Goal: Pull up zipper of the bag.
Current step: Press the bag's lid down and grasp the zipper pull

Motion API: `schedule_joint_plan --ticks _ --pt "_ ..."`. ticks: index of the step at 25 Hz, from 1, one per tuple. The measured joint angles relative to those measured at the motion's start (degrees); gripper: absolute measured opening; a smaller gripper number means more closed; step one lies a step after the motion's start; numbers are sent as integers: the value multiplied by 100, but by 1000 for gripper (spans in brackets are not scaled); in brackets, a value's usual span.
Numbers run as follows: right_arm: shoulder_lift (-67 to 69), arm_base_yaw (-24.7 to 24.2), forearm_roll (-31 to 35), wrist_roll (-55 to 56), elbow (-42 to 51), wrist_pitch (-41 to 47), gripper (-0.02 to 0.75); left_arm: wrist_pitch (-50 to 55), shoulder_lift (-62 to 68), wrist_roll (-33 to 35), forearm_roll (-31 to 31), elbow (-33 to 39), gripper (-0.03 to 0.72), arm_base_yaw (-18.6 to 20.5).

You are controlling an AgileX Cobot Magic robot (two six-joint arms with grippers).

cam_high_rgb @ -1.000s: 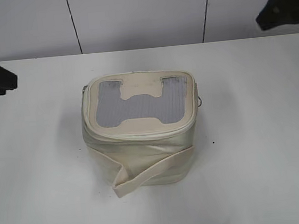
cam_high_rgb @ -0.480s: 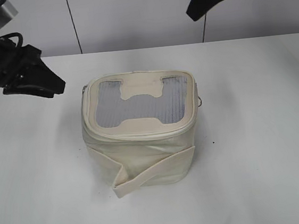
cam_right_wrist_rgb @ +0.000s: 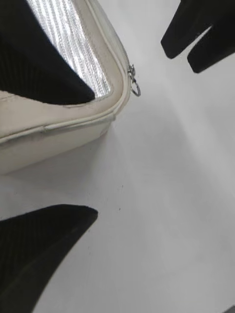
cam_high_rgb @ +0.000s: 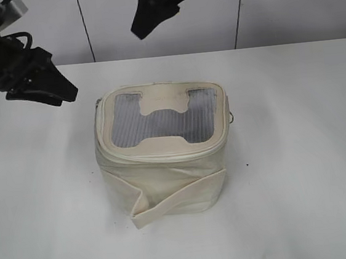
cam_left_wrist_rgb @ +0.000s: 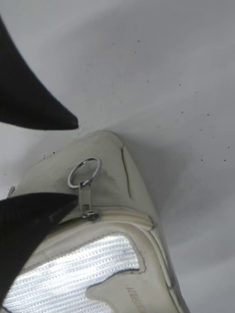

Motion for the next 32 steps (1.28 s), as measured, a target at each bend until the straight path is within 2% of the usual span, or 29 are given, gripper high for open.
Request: schedule_joint_plan --ticks 3,5,19,26,32 --pt "237 156 29 -5 -20 11 501 9 110 0 17 -21 385 0" --pt "360 209 40 -5 -20 17 501 9 166 0 28 -26 402 0" --pt "910 224 533 -237 -20 23 501 28 233 3 59 -42 411 0" --pt "1052 224 578 -250 -24 27 499 28 233 3 61 -42 411 0" --pt "1052 224 584 -143 -26 27 452 28 233 3 61 -42 411 0"
